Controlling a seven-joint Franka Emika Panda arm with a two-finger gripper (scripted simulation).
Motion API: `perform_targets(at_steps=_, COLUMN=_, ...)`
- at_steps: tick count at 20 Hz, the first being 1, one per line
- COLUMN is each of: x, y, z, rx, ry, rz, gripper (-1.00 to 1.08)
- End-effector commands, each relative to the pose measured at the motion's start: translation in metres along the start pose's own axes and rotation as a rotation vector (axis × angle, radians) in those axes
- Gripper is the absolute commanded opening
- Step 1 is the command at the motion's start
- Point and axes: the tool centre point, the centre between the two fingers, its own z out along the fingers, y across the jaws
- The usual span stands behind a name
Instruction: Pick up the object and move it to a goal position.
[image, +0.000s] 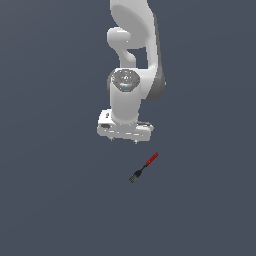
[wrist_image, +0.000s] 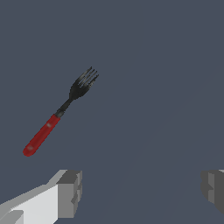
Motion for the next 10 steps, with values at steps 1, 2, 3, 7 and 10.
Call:
perform_targets(at_steps=1, x=0.004, y=-0.007, z=0.005, rx=0.004, ry=0.001, rz=0.044, gripper=1.00)
perform_targets(at_steps=2, x=0.006, y=-0.010, z=0.007, rx=0.006, ry=0.002, rz=0.064, gripper=1.00)
perform_targets(at_steps=3, x=0.008, y=-0.013, z=0.010, rx=0.007, ry=0.003, rz=0.085, gripper=1.00)
perform_targets(at_steps=7, x=0.016, y=-0.028, z=0.021, rx=0.015, ry=0.005, rz=0.179, gripper=1.00)
perform_targets(at_steps=10, x=0.021, y=-0.039, z=0.029, rx=0.021, ry=0.006, rz=0.250, gripper=1.00)
